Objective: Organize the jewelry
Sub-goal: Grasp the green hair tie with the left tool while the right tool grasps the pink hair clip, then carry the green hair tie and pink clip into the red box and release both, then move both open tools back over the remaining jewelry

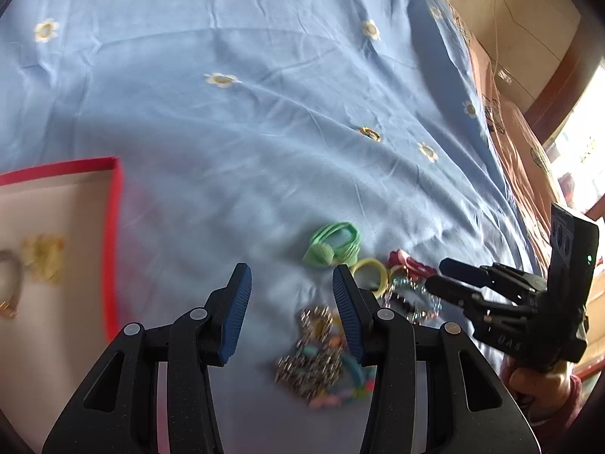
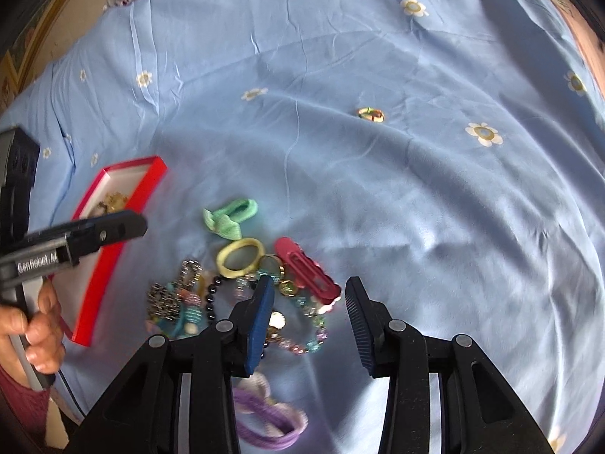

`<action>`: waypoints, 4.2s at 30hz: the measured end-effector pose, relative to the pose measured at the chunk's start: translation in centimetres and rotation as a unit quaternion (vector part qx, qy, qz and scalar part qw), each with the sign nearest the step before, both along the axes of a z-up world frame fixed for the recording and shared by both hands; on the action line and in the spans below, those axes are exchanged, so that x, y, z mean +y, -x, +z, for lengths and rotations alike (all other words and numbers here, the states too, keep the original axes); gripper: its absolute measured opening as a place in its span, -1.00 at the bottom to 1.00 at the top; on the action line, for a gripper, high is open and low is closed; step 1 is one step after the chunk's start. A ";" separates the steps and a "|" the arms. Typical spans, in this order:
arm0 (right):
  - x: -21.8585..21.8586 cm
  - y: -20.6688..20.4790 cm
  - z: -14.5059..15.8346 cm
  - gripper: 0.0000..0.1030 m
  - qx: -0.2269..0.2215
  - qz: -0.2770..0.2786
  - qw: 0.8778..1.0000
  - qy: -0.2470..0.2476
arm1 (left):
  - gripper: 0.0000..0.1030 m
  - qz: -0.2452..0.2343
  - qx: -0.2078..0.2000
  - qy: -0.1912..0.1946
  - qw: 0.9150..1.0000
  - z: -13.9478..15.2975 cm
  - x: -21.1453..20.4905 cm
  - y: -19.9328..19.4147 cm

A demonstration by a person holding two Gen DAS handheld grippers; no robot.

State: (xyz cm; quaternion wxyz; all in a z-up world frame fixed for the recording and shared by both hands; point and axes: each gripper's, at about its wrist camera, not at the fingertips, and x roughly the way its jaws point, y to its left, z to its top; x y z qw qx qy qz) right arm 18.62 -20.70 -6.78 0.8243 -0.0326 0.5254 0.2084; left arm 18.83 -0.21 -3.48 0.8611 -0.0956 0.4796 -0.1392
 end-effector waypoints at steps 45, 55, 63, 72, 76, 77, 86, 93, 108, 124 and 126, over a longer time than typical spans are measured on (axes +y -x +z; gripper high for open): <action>9.2 3.2 1.9 -0.79 0.005 0.057 0.994 -0.097 | -0.96 0.100 -0.044 0.056 0.992 2.5 10.8 8.8; 14.3 5.1 2.1 -0.79 0.014 0.107 0.989 -0.106 | -0.96 0.160 -0.044 0.069 0.984 1.9 16.0 12.2; 18.2 6.5 2.3 -0.79 0.019 0.138 0.984 -0.111 | -0.96 0.196 -0.044 0.071 0.977 1.3 19.0 13.9; 22.7 7.0 2.0 -0.79 0.027 0.166 0.979 -0.118 | -0.96 0.231 -0.040 0.070 0.970 0.5 22.3 14.3; 24.5 6.8 1.4 -0.79 0.032 0.175 0.978 -0.114 | -0.96 0.240 -0.035 0.063 0.968 0.1 23.4 13.7; 24.9 6.7 1.2 -0.79 0.032 0.176 0.977 -0.112 | -0.96 0.242 -0.033 0.063 0.968 -0.1 23.6 13.4; 27.5 4.8 -1.6 -0.79 0.039 0.178 0.980 -0.075 | -0.96 0.251 -0.010 0.041 0.967 -1.6 25.0 11.5; 28.5 4.1 -3.0 -0.79 0.035 0.183 0.981 -0.049 | -0.95 0.251 -0.001 0.031 0.968 -2.4 25.2 11.0; 28.8 4.2 -3.2 -0.73 0.039 0.186 0.980 -0.053 | -0.67 0.258 0.013 0.025 0.966 -3.0 25.1 10.9; 24.2 5.7 0.4 -0.41 0.025 0.157 0.982 -0.100 | -0.15 0.263 -0.025 0.043 0.964 0.0 23.5 14.5; 22.4 5.9 1.1 -0.35 0.023 0.145 0.983 -0.106 | -0.15 0.261 -0.025 0.047 0.964 0.2 23.1 14.9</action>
